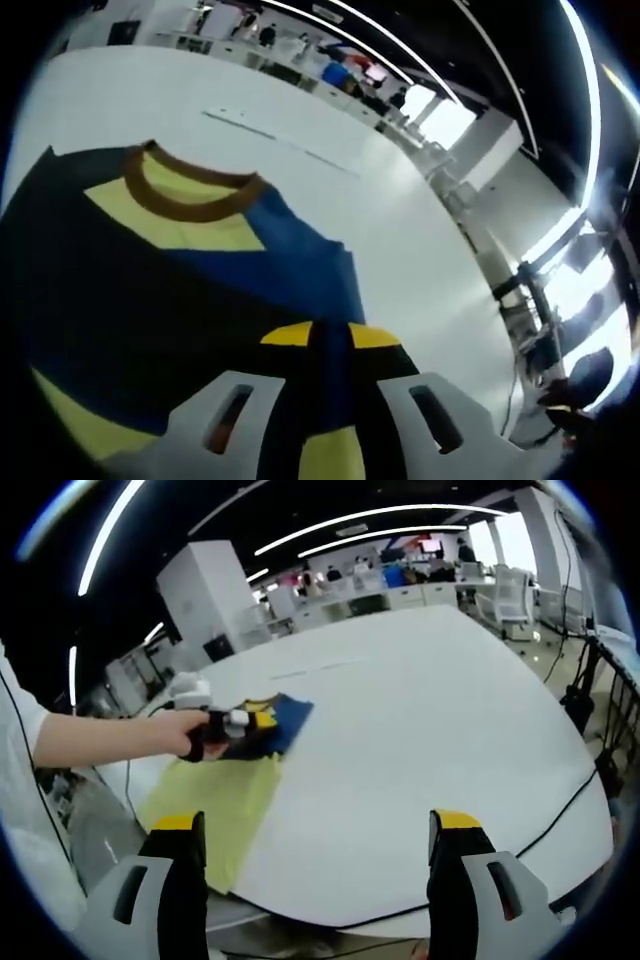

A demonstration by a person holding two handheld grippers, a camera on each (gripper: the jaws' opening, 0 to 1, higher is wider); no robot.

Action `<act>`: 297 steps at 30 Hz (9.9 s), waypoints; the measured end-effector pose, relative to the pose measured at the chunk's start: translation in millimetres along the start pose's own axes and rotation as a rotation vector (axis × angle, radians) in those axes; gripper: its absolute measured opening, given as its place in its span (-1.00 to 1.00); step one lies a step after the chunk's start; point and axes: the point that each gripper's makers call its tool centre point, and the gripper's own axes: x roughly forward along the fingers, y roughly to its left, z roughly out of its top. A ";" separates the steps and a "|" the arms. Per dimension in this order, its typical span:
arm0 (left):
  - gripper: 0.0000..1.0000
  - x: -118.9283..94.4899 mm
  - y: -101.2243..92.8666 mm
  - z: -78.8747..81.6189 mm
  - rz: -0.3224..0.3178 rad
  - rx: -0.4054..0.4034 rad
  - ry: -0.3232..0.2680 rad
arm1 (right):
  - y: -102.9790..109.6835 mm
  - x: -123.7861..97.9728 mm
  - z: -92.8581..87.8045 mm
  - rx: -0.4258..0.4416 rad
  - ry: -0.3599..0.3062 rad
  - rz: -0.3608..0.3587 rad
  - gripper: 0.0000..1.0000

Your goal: Fold the garment on the visible template until the final outline fits inside the template.

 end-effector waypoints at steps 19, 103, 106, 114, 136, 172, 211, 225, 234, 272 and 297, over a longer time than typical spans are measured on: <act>-0.49 -35.4 18.1 13.6 -0.027 0.040 0.003 | 29.1 12.1 4.7 -0.015 -0.014 0.023 0.83; 0.99 -328.9 197.4 4.8 -0.039 0.259 0.027 | 125.4 53.5 5.7 -0.089 0.030 0.099 0.78; 0.99 -335.7 200.2 1.4 -0.044 0.239 0.024 | 119.6 48.6 1.3 -0.087 0.042 0.084 0.78; 0.99 -351.7 208.1 -14.4 -0.048 0.213 0.037 | 114.4 40.0 -1.6 -0.070 0.027 0.080 0.79; 0.97 -350.8 203.2 -36.0 -0.074 0.221 0.115 | 125.4 45.4 -27.2 -0.118 0.122 0.113 0.67; 0.25 -333.2 224.3 -104.8 -0.060 0.160 0.291 | 130.3 49.7 -102.4 -0.041 0.348 0.156 0.17; -0.29 -319.2 217.1 -121.2 -0.079 0.128 0.377 | 126.7 66.1 -132.4 0.032 0.499 0.175 -0.41; -0.38 -316.6 217.2 -122.2 -0.079 0.121 0.389 | 123.7 68.9 -139.2 0.045 0.539 0.163 -0.52; -0.46 -315.8 220.1 -122.0 -0.072 0.116 0.387 | 125.2 71.5 -142.1 0.035 0.552 0.173 -0.61; -1.00 -312.2 234.5 -121.3 0.039 0.082 0.385 | 115.0 75.6 -142.8 -0.078 0.568 0.104 -0.95; -1.00 -331.8 212.3 -97.9 -0.021 0.096 0.351 | 122.3 48.1 -96.2 -0.023 0.410 0.154 -0.96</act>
